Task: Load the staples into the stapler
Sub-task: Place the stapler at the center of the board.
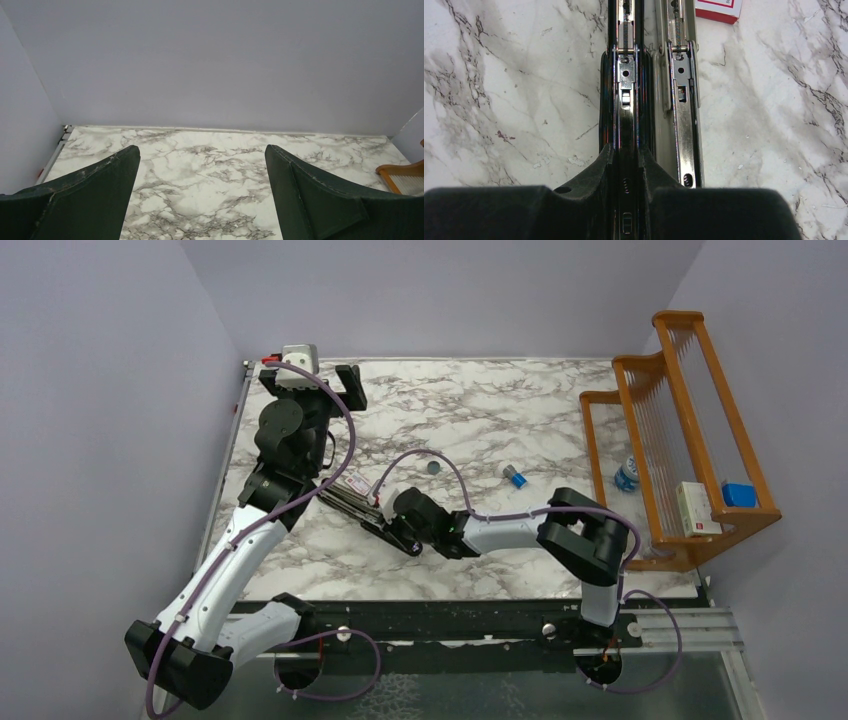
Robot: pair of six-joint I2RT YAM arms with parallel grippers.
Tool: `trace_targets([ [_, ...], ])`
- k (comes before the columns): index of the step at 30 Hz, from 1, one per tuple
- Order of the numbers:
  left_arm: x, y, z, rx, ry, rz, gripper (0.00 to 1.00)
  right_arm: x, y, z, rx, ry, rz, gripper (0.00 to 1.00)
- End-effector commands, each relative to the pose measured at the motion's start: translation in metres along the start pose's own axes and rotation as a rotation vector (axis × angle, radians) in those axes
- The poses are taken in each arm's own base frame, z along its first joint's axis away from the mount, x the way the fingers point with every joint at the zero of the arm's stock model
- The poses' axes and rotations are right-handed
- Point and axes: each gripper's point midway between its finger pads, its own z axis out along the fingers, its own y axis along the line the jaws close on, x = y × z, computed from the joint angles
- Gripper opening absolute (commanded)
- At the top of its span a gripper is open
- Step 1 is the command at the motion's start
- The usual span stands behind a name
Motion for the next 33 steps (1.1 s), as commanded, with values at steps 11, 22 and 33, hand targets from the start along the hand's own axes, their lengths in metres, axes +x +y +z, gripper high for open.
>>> trace_targets([
  [11,0.0,-0.003,-0.001,0.022,0.007,-0.017,0.99,0.022,-0.01,-0.005,-0.012,0.085,-0.053,0.01],
  [22,0.0,-0.005,0.003,0.025,0.007,-0.015,0.99,0.021,0.016,-0.01,-0.051,0.092,-0.053,0.01],
  [33,0.001,-0.004,0.001,0.025,0.009,-0.017,0.99,0.012,0.033,-0.008,-0.074,0.077,-0.048,0.05],
])
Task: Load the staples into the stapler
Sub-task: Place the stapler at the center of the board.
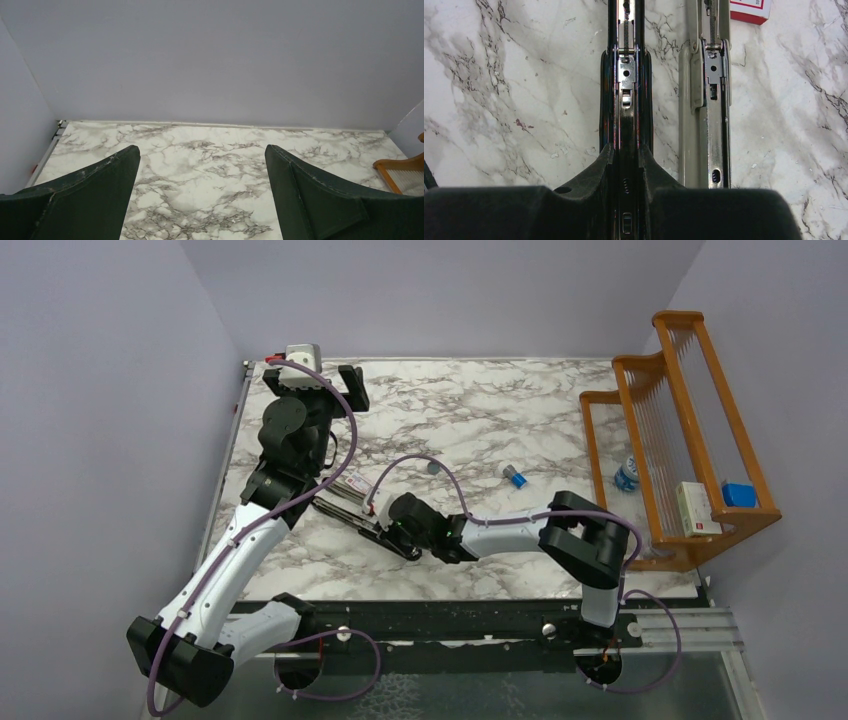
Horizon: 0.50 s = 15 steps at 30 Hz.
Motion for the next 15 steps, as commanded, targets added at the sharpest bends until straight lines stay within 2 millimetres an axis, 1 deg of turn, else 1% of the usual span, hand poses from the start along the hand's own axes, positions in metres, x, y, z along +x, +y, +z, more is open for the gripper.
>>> trace_targets([
  [1,-0.006,-0.002,-0.002,0.016,-0.014,-0.007,0.99,0.011,0.013,-0.002,-0.029,0.057,0.002,0.1],
  [4,-0.007,-0.001,-0.003,0.014,-0.015,-0.006,0.99,0.007,0.012,-0.004,-0.026,0.049,0.009,0.2],
  [7,-0.007,0.0,-0.004,0.012,-0.016,-0.005,0.99,-0.002,0.012,-0.009,-0.023,0.026,0.031,0.31],
  [10,-0.009,0.002,-0.005,0.007,-0.022,0.0,0.99,-0.018,0.012,-0.015,-0.026,-0.013,0.047,0.38],
  [11,-0.009,0.002,-0.005,0.005,-0.021,0.003,0.99,-0.023,0.011,-0.017,-0.023,-0.026,0.049,0.43],
  [12,-0.01,0.002,-0.005,0.004,-0.024,0.004,0.99,-0.028,0.011,-0.018,-0.027,-0.037,0.049,0.46],
  [15,-0.016,0.003,-0.006,0.0,-0.035,0.01,0.99,-0.051,0.012,-0.028,-0.04,-0.096,0.053,0.49],
])
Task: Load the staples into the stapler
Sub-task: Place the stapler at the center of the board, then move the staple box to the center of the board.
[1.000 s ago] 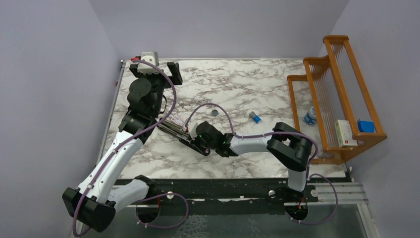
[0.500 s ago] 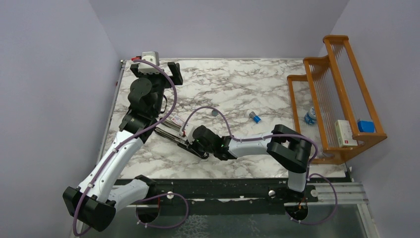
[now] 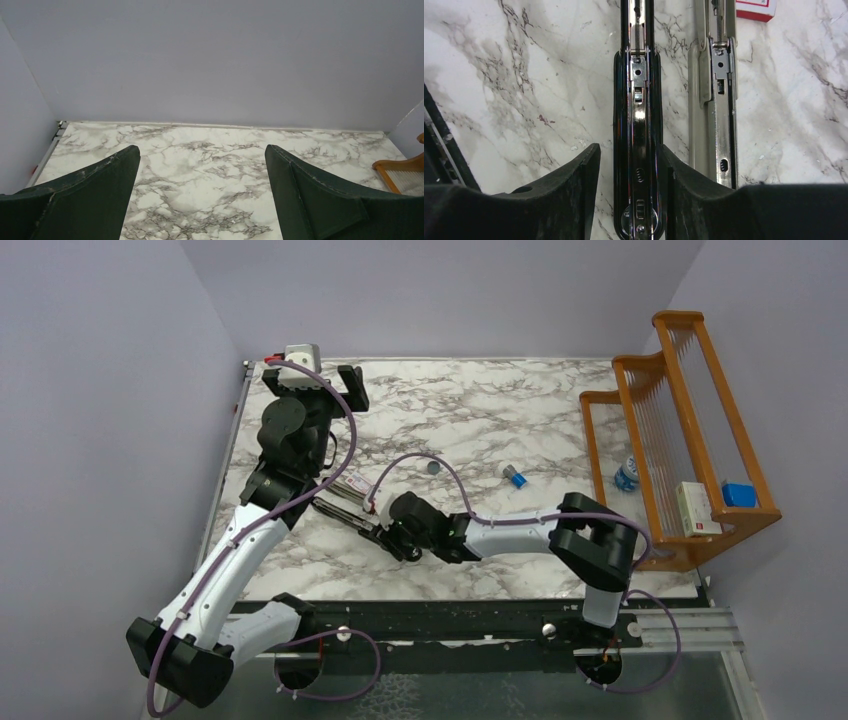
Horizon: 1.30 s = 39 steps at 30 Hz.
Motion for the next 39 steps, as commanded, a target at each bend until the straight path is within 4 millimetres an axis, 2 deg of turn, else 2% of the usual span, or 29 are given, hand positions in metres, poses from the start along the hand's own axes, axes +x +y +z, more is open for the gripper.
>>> trace_targets([
  [1,-0.016,0.003,-0.005,0.0,-0.035,0.01,0.99,-0.052,0.008,-0.022,-0.03,-0.123,0.017,0.49],
  [4,-0.017,0.004,-0.006,-0.006,-0.033,0.021,0.99,-0.072,0.0,-0.028,-0.011,-0.165,0.016,0.49],
  [8,-0.013,0.006,-0.007,-0.01,-0.022,0.024,0.99,-0.082,-0.022,-0.027,0.021,-0.172,0.03,0.49],
  [13,-0.013,0.007,-0.011,-0.01,-0.018,0.022,0.99,-0.091,-0.05,-0.008,0.021,-0.154,0.052,0.5],
  [19,-0.018,0.009,-0.014,-0.015,-0.022,0.025,0.99,-0.101,-0.078,0.025,0.005,-0.129,0.087,0.53],
  [25,-0.027,0.016,-0.018,-0.05,-0.036,0.04,0.99,-0.087,-0.09,0.06,-0.025,-0.083,0.142,0.6],
  [28,-0.034,0.018,-0.02,-0.056,-0.05,0.052,0.99,-0.088,-0.096,0.072,-0.032,-0.074,0.175,0.62],
  [39,-0.04,0.017,-0.022,-0.044,-0.053,0.059,0.99,-0.083,-0.103,0.099,-0.06,-0.047,0.212,0.63],
])
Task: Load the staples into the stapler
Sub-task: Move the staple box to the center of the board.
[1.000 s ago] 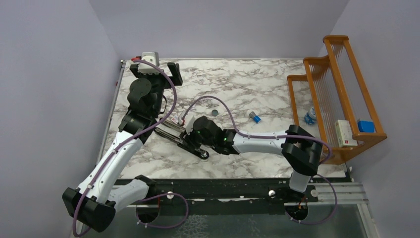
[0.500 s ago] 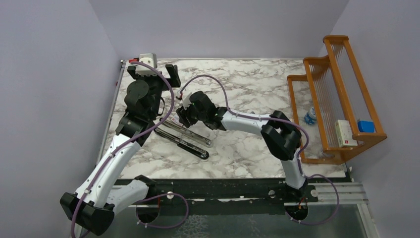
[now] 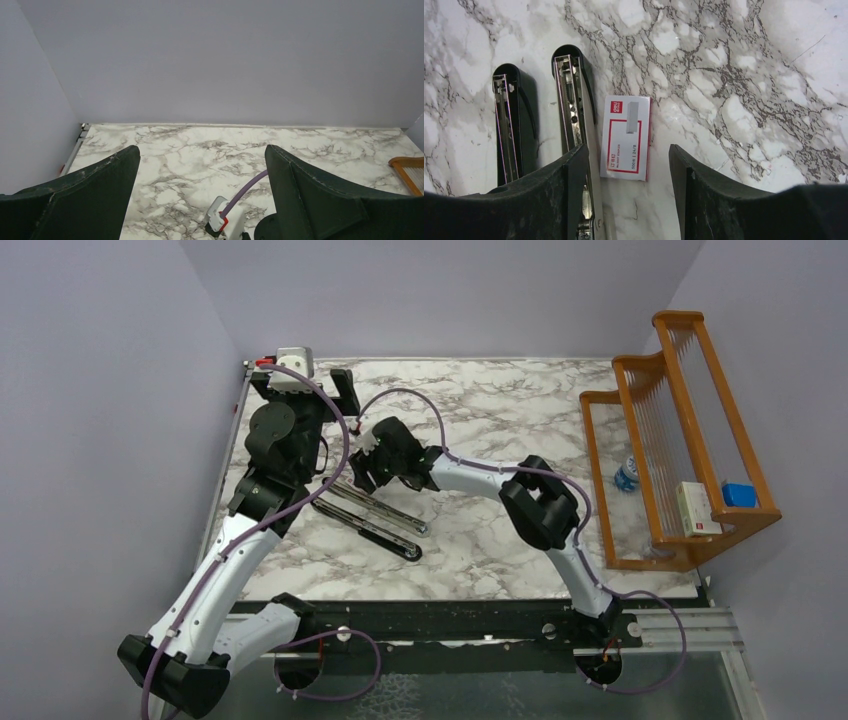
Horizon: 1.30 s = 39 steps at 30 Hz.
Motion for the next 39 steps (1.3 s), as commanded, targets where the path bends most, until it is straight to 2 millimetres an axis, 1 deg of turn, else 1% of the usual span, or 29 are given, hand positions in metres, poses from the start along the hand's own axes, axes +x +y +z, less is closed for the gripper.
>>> trace_targets([
  [1,-0.024,0.006,-0.005,-0.017,-0.047,-0.006,0.99,0.006,0.001,0.009,-0.035,0.026,0.024,0.63],
  [8,-0.024,0.003,-0.004,-0.004,-0.046,-0.011,0.99,0.012,-0.005,0.019,-0.033,0.047,0.024,0.61],
  [17,-0.015,0.001,-0.004,0.003,-0.028,-0.017,0.99,0.021,0.0,0.025,-0.074,0.073,0.023,0.61],
  [24,-0.013,0.001,-0.003,0.002,-0.024,-0.014,0.99,0.03,0.002,0.027,-0.088,0.099,0.017,0.61],
  [29,-0.014,0.001,-0.003,0.004,-0.025,-0.014,0.99,0.036,-0.003,0.03,-0.068,0.119,0.014,0.6],
  [34,-0.014,0.002,-0.004,0.0,-0.026,-0.013,0.99,0.042,-0.015,0.03,-0.006,0.138,-0.007,0.56],
  [39,-0.012,0.002,-0.004,0.001,-0.023,-0.014,0.99,0.05,-0.02,0.031,0.002,0.165,-0.063,0.57],
])
